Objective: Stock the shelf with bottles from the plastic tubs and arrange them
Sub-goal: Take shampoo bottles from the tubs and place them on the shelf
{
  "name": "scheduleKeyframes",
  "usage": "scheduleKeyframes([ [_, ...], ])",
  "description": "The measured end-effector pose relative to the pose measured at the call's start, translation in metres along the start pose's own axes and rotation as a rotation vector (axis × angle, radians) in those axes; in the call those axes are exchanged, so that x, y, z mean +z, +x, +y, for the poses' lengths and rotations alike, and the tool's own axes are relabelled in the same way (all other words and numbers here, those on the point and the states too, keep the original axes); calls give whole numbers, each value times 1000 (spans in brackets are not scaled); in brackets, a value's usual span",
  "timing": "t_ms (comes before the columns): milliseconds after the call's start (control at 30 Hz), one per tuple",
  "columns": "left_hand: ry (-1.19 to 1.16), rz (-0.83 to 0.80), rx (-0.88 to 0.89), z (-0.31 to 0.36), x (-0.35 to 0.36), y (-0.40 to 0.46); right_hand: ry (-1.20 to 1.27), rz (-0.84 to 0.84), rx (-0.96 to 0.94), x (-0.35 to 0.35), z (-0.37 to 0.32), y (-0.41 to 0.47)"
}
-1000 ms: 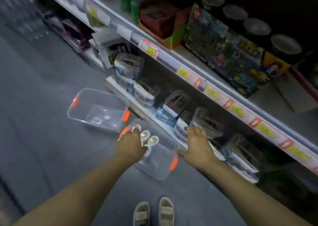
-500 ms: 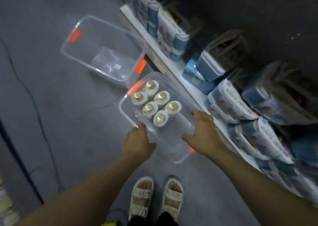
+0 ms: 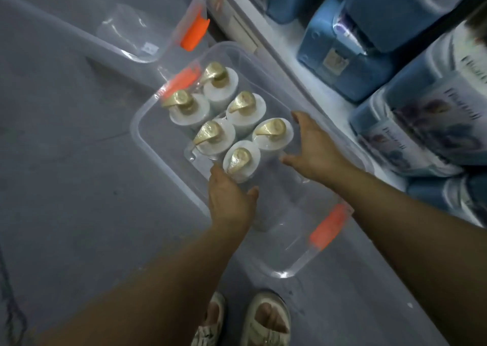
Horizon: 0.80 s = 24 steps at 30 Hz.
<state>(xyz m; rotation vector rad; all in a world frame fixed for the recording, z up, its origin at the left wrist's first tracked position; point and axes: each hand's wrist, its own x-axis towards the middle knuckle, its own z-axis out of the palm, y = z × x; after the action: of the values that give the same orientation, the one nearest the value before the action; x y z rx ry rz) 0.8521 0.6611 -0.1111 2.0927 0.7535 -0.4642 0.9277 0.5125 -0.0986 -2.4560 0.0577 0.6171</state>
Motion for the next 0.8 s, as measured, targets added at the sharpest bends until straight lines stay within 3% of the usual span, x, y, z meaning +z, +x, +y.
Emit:
scheduleKeyframes([
  [200,-194,135,-50,-12,26,19,-77,-67,-138,15,18,35],
  [467,-226,42,9,-20,30,46,-73,-39,-183,19,36,39],
  [700,-43,-107,99,-18,27,50,-120,84,-21,25,65,-13],
  [800,-27,-153,119,-16,29,50,-62,51,-17,29,69,-12],
])
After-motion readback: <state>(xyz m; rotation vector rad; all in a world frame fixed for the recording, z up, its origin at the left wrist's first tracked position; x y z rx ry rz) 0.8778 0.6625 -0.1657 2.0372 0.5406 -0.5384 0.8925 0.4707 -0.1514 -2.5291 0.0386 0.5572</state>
